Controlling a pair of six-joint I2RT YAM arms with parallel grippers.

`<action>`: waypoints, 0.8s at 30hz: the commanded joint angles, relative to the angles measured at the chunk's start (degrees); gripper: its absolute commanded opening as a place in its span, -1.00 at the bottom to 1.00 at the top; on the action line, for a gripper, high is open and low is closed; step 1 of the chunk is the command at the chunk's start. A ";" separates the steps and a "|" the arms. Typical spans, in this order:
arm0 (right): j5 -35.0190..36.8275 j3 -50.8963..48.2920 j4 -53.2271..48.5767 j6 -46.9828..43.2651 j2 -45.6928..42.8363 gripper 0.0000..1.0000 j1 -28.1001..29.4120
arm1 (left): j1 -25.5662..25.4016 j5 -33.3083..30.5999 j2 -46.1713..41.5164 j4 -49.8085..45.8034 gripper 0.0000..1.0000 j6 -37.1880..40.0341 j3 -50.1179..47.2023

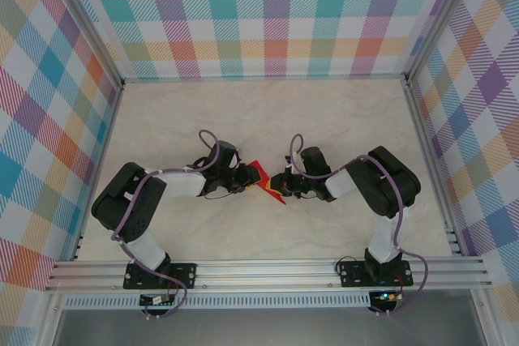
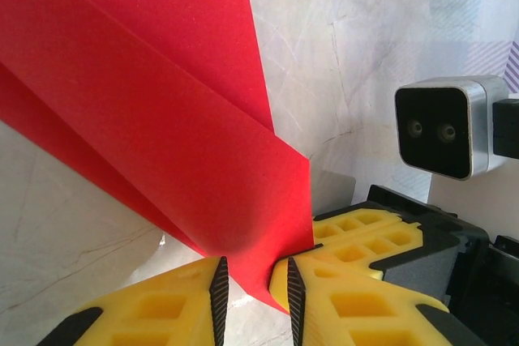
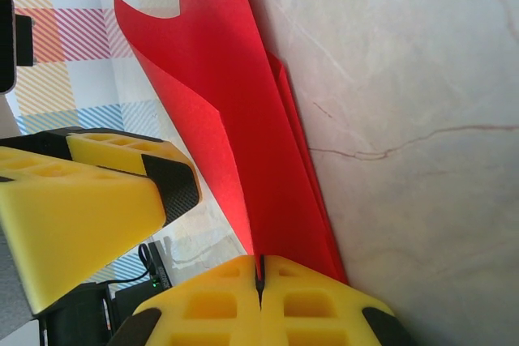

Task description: Fold a paper plane with a square sheet of paper (pick it up from the middle)

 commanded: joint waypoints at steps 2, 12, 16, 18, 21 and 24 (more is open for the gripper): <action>-0.63 0.86 -2.99 0.23 1.60 -1.00 -0.32 | -1.07 1.61 1.07 2.88 -0.45 1.36 1.42; -0.97 1.46 -3.84 0.06 1.86 -1.00 -0.33 | -1.20 1.55 2.58 2.62 -0.49 1.67 1.97; -1.34 1.59 -4.27 -0.20 1.55 -0.99 -0.33 | -1.26 0.55 3.17 1.38 -0.51 1.77 2.59; -1.51 1.57 -4.78 -0.51 1.38 -0.97 -0.33 | -1.25 -0.01 3.42 0.68 -0.52 1.86 2.93; -1.89 1.66 -5.21 -0.89 1.03 -0.93 -0.40 | -1.25 -0.41 3.92 0.29 -0.53 1.87 3.28; -2.38 1.67 -5.68 -1.56 0.44 -0.87 -0.42 | -1.24 -0.58 4.24 0.11 -0.54 1.71 3.53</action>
